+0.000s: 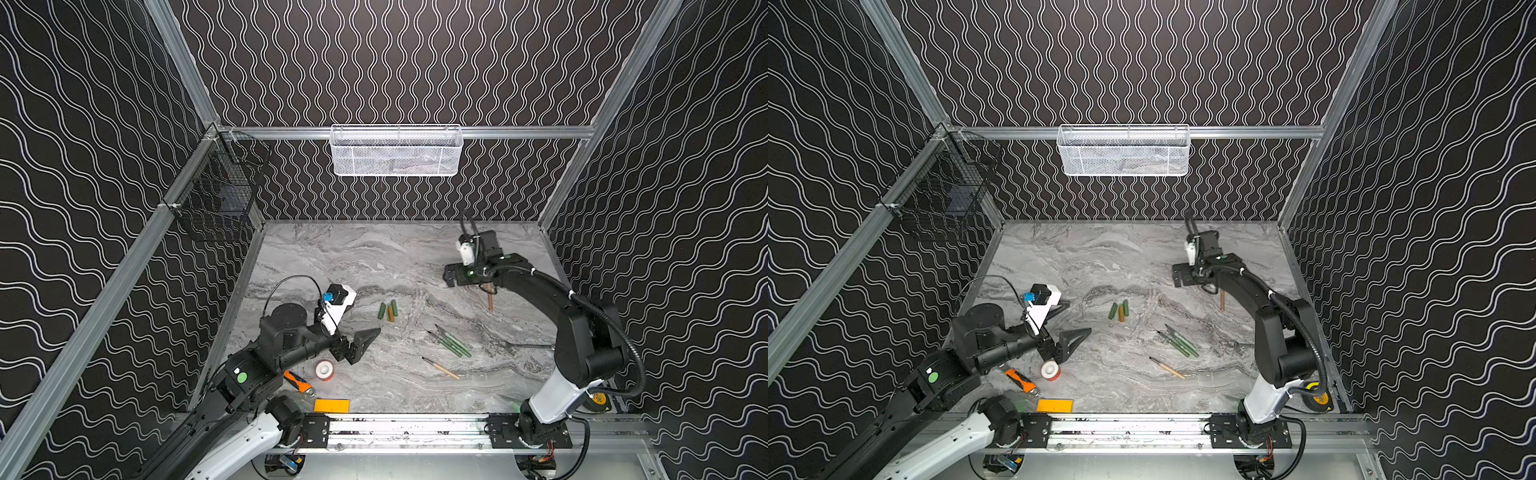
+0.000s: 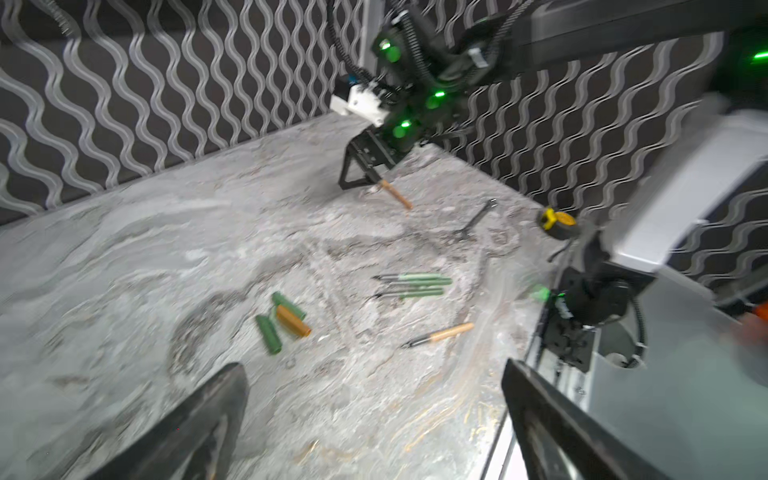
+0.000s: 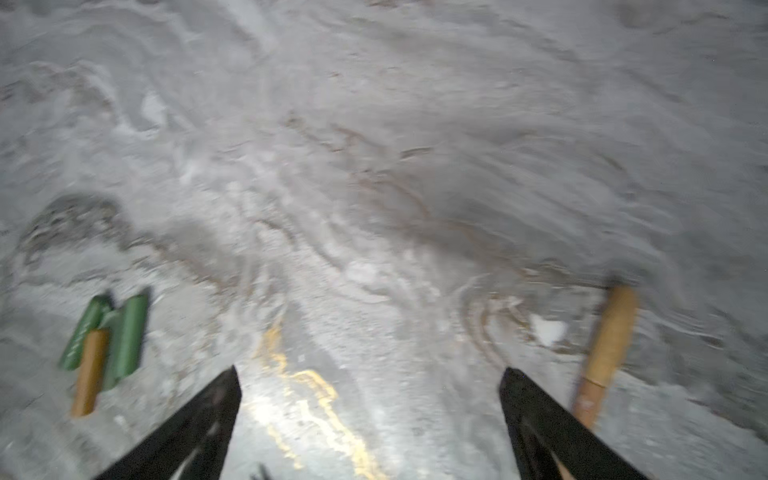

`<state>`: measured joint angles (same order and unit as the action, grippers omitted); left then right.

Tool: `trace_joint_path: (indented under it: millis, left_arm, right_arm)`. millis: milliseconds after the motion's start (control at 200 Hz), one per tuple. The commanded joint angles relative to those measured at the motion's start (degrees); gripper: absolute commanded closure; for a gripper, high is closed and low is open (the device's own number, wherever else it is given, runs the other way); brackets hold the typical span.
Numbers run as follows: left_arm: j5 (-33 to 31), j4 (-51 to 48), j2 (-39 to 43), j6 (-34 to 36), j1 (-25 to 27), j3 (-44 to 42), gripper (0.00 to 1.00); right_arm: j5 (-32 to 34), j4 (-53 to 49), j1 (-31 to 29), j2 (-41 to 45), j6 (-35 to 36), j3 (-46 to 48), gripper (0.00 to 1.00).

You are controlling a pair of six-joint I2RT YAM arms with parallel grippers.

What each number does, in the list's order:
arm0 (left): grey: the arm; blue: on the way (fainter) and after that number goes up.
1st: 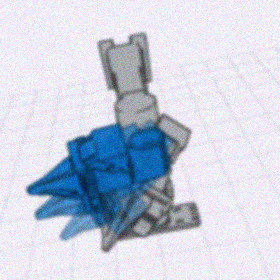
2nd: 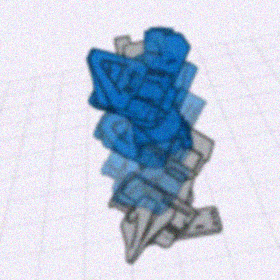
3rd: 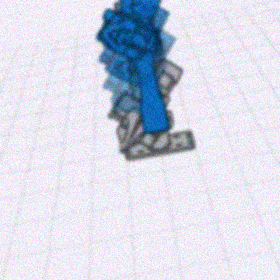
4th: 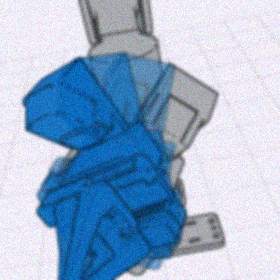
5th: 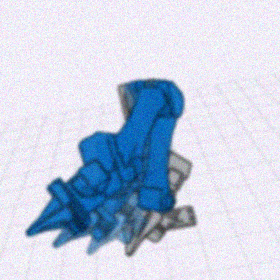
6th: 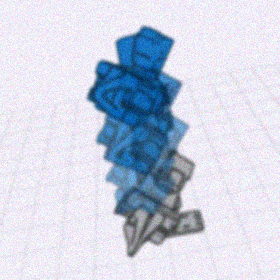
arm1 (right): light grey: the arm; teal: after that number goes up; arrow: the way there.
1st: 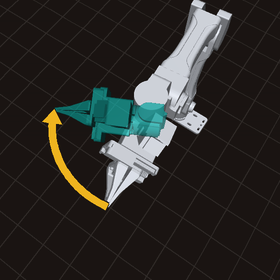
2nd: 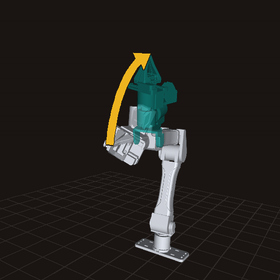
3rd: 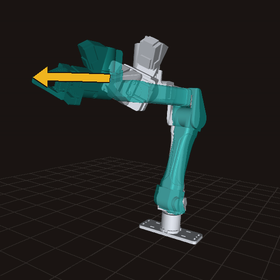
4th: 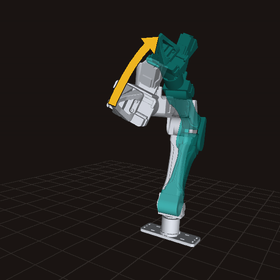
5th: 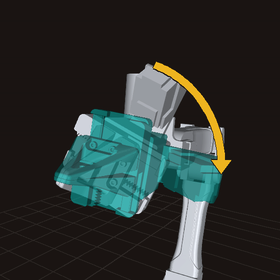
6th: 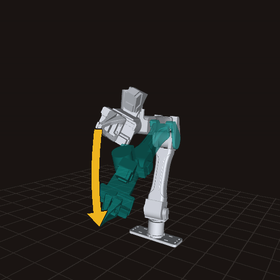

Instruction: Insert the pens into the pen caps

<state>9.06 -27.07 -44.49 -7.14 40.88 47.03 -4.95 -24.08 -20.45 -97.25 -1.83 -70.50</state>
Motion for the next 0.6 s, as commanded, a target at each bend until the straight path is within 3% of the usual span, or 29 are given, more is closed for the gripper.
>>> trace_joint_path:
  millis: [0, 100, 215, 591]
  left_arm:
    - [-11.24, -5.39, -1.34, -0.43, -0.06, 1.17, 0.01]
    - [-18.27, -9.65, -1.83, -1.81, -0.05, 1.76, 0.01]
    - [-21.03, -12.09, -0.96, -2.67, -0.05, 1.67, 0.01]
    - [-22.84, -11.06, 0.35, -2.00, -0.07, 0.96, 0.01]
  right_arm:
    - [-2.41, 4.79, -5.01, 0.95, -1.44, 1.71, 0.06]
    - [-3.17, 5.91, -9.27, -0.48, -4.26, 1.52, 0.19]
    - [-2.70, 5.69, -12.71, -3.82, -5.91, -0.28, 0.31]
    - [1.93, 2.21, -22.28, -13.36, -7.97, -7.64, 0.38]
